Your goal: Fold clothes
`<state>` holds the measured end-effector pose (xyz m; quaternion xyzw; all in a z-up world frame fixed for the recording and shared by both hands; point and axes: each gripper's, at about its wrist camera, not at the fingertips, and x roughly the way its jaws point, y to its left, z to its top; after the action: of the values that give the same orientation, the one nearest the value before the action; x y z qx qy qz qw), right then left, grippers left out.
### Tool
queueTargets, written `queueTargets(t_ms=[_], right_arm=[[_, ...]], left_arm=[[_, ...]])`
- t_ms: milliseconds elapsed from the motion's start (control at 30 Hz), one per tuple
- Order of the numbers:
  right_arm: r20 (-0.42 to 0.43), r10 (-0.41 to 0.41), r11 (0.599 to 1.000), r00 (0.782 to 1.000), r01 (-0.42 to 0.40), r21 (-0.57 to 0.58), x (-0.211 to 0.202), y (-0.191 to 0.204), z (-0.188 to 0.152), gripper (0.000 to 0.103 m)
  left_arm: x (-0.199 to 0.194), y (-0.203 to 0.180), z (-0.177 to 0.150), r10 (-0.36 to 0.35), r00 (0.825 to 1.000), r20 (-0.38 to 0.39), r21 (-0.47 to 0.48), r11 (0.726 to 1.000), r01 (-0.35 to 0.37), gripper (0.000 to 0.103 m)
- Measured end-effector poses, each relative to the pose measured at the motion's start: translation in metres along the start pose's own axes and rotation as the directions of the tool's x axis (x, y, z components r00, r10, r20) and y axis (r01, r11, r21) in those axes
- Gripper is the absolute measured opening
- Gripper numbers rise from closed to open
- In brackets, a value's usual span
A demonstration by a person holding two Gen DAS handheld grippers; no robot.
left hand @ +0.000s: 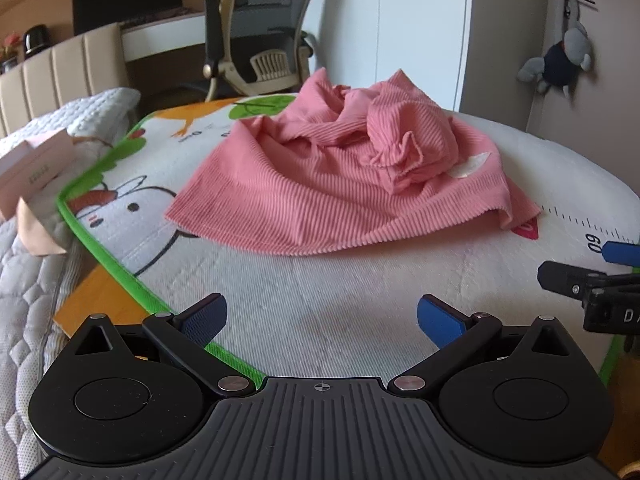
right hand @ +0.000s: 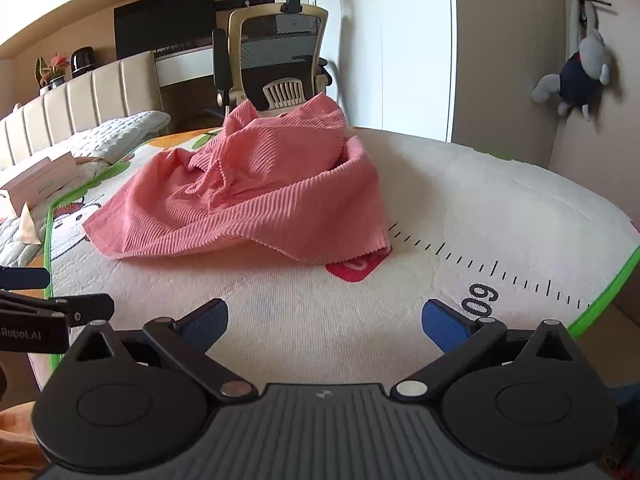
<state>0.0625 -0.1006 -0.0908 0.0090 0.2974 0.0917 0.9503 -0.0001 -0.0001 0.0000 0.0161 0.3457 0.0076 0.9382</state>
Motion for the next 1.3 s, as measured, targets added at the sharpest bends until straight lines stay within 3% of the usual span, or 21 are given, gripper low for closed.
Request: queueTargets(t_ms=[400,1300], right_arm=[[0.005,0.008,0.999,1.000,-0.008,-0.032,-0.001,0.003,0.002,0.103],[-0.008,-0.003,1.000,1.000,0.003,-0.016,0.000,0.000,0.000,0.103]], left_arm=[[-0.009,-0.002,0.003,-0.039,0.998,0.044,-0.029,0.999,0.041,0.103],[-0.004,0.002,0.002,-0.045,0.999,0.015,-0.052,0.998,0.046,0.103]])
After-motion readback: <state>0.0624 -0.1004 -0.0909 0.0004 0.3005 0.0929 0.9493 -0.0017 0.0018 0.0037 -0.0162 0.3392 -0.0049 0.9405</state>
